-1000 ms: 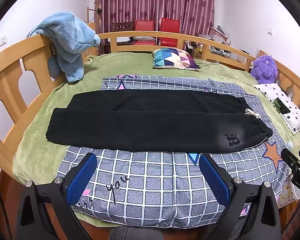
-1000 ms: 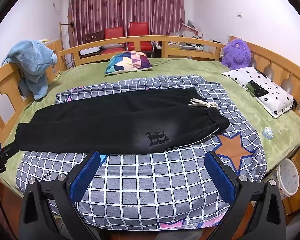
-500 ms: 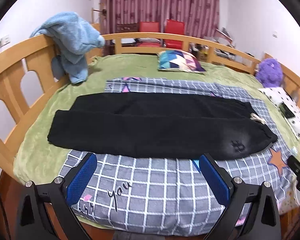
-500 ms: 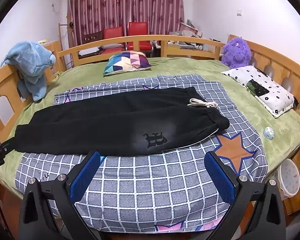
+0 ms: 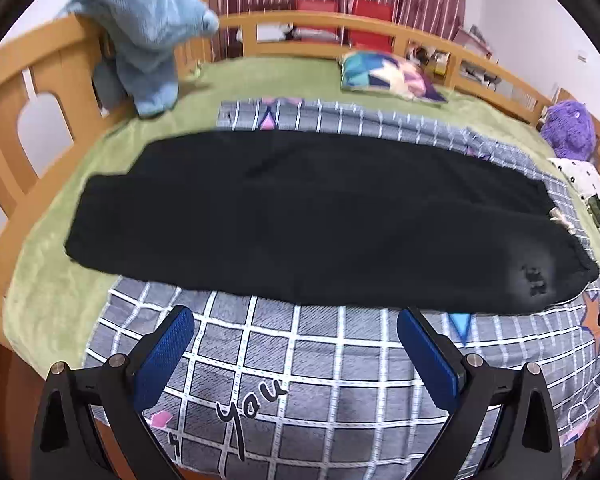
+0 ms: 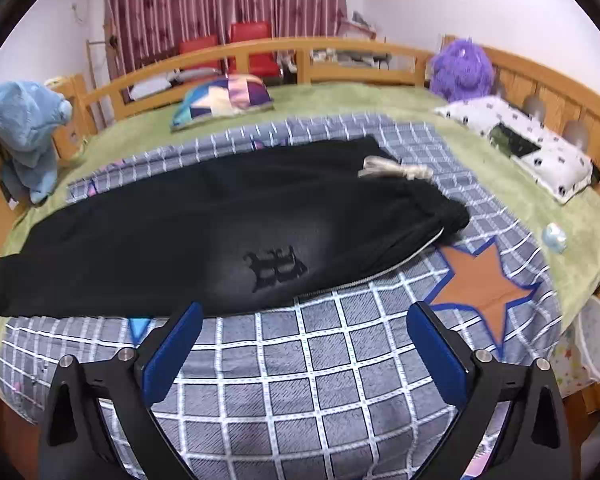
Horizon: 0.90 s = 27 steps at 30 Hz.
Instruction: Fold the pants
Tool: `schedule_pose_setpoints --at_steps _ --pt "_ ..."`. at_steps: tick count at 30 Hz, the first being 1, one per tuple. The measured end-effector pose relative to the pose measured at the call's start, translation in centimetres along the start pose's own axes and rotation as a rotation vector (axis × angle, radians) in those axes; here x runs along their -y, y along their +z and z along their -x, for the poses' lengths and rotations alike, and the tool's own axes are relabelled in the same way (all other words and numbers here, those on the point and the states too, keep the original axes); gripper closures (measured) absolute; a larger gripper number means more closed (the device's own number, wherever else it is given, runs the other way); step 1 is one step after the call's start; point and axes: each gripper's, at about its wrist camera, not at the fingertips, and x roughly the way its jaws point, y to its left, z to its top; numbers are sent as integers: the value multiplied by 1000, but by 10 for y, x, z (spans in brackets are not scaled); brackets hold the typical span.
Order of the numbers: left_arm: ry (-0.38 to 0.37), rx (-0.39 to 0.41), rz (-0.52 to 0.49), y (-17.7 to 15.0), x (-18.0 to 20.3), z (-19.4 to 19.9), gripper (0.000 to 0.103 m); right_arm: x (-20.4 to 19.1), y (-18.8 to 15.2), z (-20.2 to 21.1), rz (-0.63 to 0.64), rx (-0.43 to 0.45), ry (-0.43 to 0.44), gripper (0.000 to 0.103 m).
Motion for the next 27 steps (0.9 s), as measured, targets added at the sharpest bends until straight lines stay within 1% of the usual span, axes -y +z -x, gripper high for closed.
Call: schedule_pose_setpoints --at_steps 3,5,7,9,17,21,25,27 --pt "1 -39 17 -3 -12 -22 1 2 -5 -29 -24 -59 23 11" --pt "-11 -58 31 -5 -20 -32 1 4 -9 -52 -48 -128 55 23" --pt "-17 -89 56 -8 -30 -44 1 5 -12 -67 -64 -173 77 28" --pt "-14 -109 75 -11 -39 -54 1 5 -16 -82 -79 -201 82 29" --pt "-29 -174 155 -17 -63 -86 4 5 -24 -100 -92 -205 96 29" --pt "-62 -201 195 -19 -72 -98 4 6 -23 -100 -90 -212 92 29" --pt "-128 -194 211 -18 -77 -100 4 6 -21 -99 -85 -218 99 30" --pt "-167 -175 245 -18 -85 -98 4 8 -18 -97 -93 -210 105 30"
